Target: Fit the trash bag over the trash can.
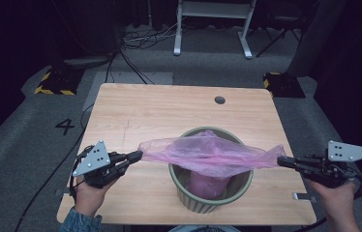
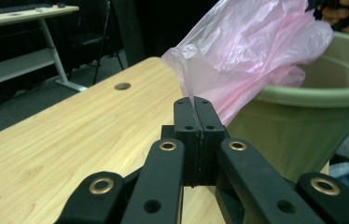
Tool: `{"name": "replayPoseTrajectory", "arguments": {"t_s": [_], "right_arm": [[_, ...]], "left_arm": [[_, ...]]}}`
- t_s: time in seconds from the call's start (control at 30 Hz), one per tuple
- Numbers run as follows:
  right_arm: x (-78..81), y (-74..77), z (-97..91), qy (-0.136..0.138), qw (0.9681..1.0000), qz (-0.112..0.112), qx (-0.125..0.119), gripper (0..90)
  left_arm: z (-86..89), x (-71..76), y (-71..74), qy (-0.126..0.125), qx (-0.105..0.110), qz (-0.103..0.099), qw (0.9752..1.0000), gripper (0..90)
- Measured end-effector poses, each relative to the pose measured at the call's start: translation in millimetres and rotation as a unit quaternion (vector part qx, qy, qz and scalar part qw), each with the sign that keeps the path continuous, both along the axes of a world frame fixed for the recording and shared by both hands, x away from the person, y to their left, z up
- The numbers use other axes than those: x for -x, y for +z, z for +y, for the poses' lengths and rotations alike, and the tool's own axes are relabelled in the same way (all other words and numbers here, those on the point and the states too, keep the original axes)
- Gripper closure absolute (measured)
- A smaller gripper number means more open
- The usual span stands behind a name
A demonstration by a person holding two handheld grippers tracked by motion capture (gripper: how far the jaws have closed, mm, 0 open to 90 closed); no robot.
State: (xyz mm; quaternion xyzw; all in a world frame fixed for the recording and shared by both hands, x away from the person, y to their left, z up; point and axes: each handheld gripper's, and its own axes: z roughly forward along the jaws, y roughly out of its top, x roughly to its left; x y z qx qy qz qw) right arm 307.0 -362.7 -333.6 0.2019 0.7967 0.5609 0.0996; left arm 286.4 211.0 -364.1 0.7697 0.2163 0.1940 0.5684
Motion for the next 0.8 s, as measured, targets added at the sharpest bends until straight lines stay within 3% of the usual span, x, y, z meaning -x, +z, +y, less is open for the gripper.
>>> {"name": "replayPoseTrajectory", "arguments": {"t_s": [0.03,0.07,0.2,0.33,0.47,0.63,0.8], "right_arm": [[0.7,-0.8,0.6,0.001,1.0,-0.002,0.002,90.0],[1.4,-1.0,1.2,0.0,1.0,-0.004,0.004,90.0],[1.7,2.2,1.5,0.0,0.9999,-0.01,0.003,90.0],[0.8,5.9,6.1,0.004,0.9998,-0.017,0.008,90.0],[-1.6,8.2,11.5,0.002,0.9997,-0.02,0.016,89.8],[-5.4,10.7,17.5,0.007,0.9995,-0.023,0.02,89.3],[-6.9,13.2,22.0,0.011,0.9993,-0.027,0.023,88.1]], "left_arm": [[0.7,1.3,-0.8,0.001,0.001,-0.005,1.0,89.5],[2.6,2.5,-1.1,0.008,0.008,-0.013,0.9999,84.0],[10.6,1.9,6.6,-0.017,0.044,-0.015,0.9988,57.6],[7.4,-0.2,20.3,-0.039,0.058,-0.032,0.997,46.4],[2.5,-2.5,36.2,-0.056,0.061,-0.045,0.9955,44.1],[-11.3,-10.6,54.0,-0.05,0.034,-0.057,0.9965,42.6],[-23.2,-31.5,56.9,-0.049,0.03,-0.046,0.9973,40.4]]}}
